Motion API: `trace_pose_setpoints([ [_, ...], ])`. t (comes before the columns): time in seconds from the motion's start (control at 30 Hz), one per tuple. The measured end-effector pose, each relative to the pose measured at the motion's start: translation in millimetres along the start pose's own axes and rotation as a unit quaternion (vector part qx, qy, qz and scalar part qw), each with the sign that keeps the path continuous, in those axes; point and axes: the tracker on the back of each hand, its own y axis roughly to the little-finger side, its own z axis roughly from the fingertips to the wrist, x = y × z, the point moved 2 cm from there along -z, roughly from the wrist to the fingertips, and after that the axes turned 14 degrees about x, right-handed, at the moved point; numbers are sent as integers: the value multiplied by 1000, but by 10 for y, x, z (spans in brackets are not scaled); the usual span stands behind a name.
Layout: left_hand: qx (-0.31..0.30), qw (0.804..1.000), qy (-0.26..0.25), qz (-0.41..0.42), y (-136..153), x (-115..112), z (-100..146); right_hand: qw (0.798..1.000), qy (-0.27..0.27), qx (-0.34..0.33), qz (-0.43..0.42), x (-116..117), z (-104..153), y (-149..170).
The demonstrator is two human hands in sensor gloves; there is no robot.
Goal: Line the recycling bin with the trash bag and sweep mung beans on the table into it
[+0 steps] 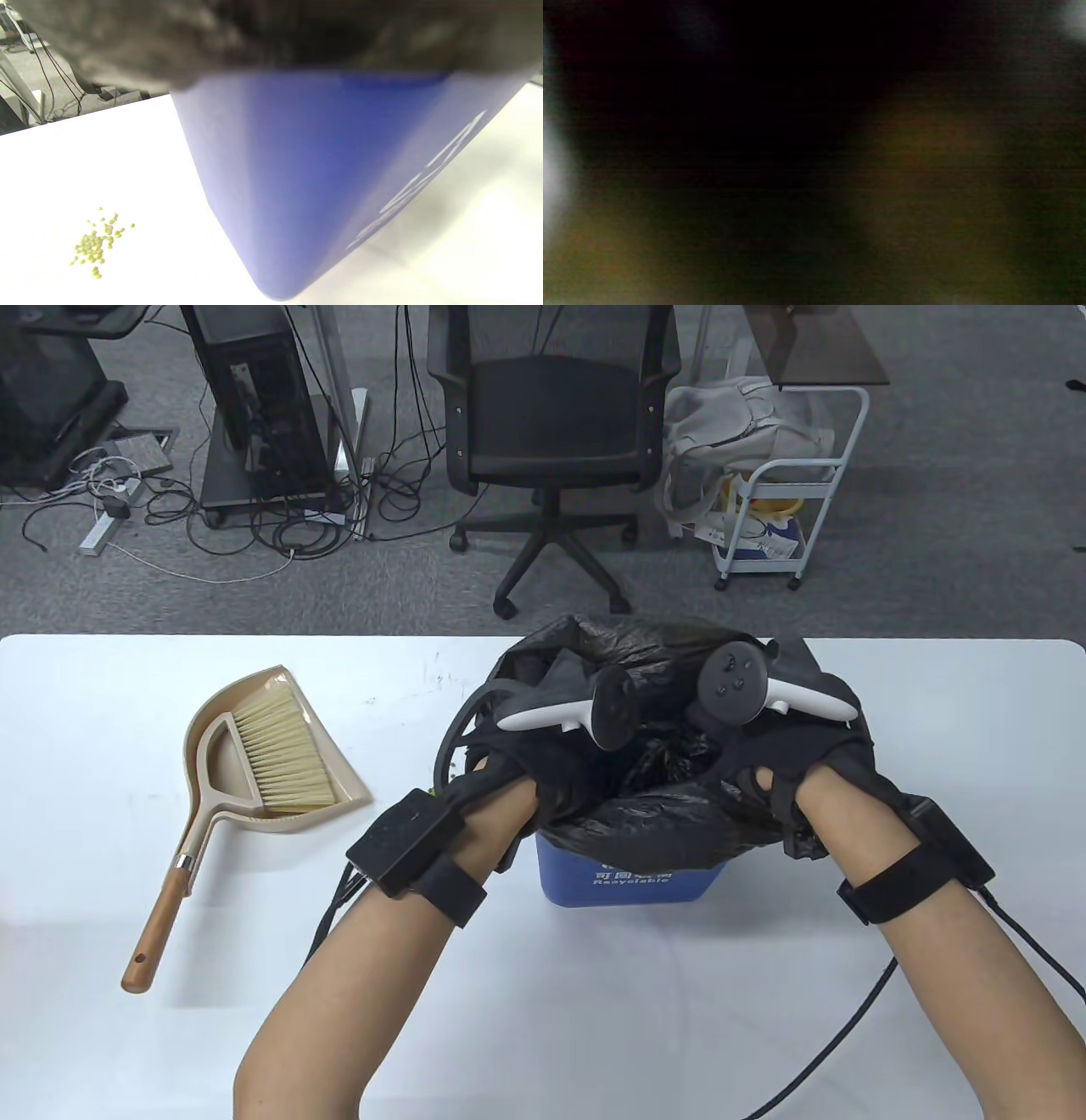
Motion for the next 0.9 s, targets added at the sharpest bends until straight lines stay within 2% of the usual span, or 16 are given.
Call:
trace_pose_setpoints([
  [0.13,1,1000,6,7,27,-10,-12,1000,-2,4,26,44,-18,-22],
  [0.27,31,999,-3,26,88,-1,19,998,0,7,62,60,12,-17],
  [0.33,25,999,-19,27,100,26,46,999,-4,-7,45,18,52,-1],
  [0.47,-4,998,-44,54,172,140,218,996,18,-59,-72,-222,242,120],
  [0.57,-29,991,-95,94,265,292,411,986,89,-66,-126,-444,401,231],
  [0.63,-46,975,-168,135,370,432,576,977,148,-51,-145,-551,460,303],
  [0.67,-46,965,-204,159,436,491,649,977,156,-42,-137,-558,448,320],
  [0.7,-41,956,-230,177,500,536,698,981,145,-31,-122,-530,407,331],
  [0.73,-37,954,-236,181,538,553,712,985,131,-22,-114,-498,371,336],
  [0.83,-11,968,-185,169,618,499,612,995,47,3,-91,-313,199,355],
  [0.9,4,977,-148,152,636,402,469,995,31,4,-92,-226,105,362],
])
